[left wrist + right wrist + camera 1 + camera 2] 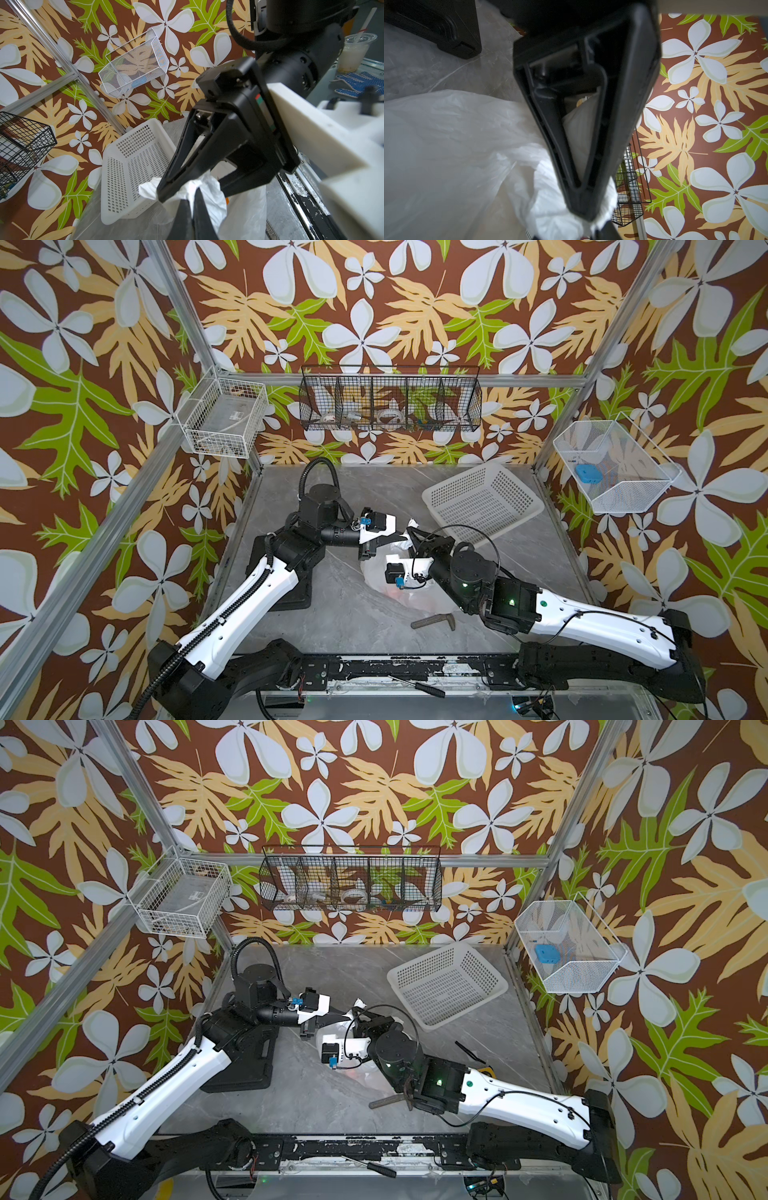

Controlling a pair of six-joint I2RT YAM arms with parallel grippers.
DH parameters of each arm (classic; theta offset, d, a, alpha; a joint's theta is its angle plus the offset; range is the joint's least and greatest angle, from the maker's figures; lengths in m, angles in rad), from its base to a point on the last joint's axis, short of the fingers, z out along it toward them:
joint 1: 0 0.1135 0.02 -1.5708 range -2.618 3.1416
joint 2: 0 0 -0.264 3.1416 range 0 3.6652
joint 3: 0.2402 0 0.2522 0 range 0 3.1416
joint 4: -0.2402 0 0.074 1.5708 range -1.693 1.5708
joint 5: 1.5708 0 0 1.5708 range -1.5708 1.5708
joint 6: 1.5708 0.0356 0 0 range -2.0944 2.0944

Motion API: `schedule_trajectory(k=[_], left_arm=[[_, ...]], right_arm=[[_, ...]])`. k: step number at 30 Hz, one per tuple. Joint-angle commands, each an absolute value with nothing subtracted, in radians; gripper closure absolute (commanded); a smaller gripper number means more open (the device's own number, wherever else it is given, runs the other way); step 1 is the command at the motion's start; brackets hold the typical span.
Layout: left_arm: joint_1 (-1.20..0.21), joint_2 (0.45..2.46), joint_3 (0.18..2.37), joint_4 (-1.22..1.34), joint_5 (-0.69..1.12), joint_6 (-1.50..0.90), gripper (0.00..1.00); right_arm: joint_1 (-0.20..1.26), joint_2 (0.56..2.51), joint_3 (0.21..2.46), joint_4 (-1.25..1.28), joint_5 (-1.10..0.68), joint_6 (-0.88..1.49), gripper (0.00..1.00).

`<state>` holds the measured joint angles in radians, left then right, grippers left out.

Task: Place the oranges into plastic bags & tie knots
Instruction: Tie the plastic bag at the center of the board.

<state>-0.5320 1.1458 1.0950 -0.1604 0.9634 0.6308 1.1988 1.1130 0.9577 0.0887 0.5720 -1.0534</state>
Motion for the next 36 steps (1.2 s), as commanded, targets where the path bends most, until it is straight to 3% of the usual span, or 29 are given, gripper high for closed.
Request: schedule_trajectory(k=[1,3,7,12,19,26,32,36], left_arm=[[-0.531,1.134,1.093,-0.133,0.998,0.634,0.99],[-0.531,1.12,1.072,-0.079,0.997,0.586,0.74],[-0.531,1.067,0.997,0.004,0.962,0.513,0.3],[-0.531,0.974,0.859,0.14,0.92,0.413,0.26],[-0.615,0.977,0.816,0.136,0.835,0.382,0.26],[-0.653,0.991,0.672,0.384,0.631,0.256,0.29],[-0.657,1.055,0.681,0.448,0.591,0.229,0.53],[-0.657,1.069,0.683,0.472,0.575,0.237,0.89]], right_arm=[[1.199,1.101,0.962,0.078,0.549,-0.968,0.9],[1.196,1.089,0.959,0.077,0.544,-0.939,1.0],[1.185,1.055,0.95,0.072,0.541,-0.871,1.0],[1.166,0.997,0.922,0.065,0.48,-0.794,1.0],[1.136,0.98,0.942,-0.006,0.398,-0.686,1.0],[1.135,0.985,0.992,-0.138,0.352,-0.601,1.0],[1.129,1.008,1.071,-0.298,0.319,-0.472,1.0],[1.116,1.025,1.122,-0.404,0.278,-0.362,1.0]])
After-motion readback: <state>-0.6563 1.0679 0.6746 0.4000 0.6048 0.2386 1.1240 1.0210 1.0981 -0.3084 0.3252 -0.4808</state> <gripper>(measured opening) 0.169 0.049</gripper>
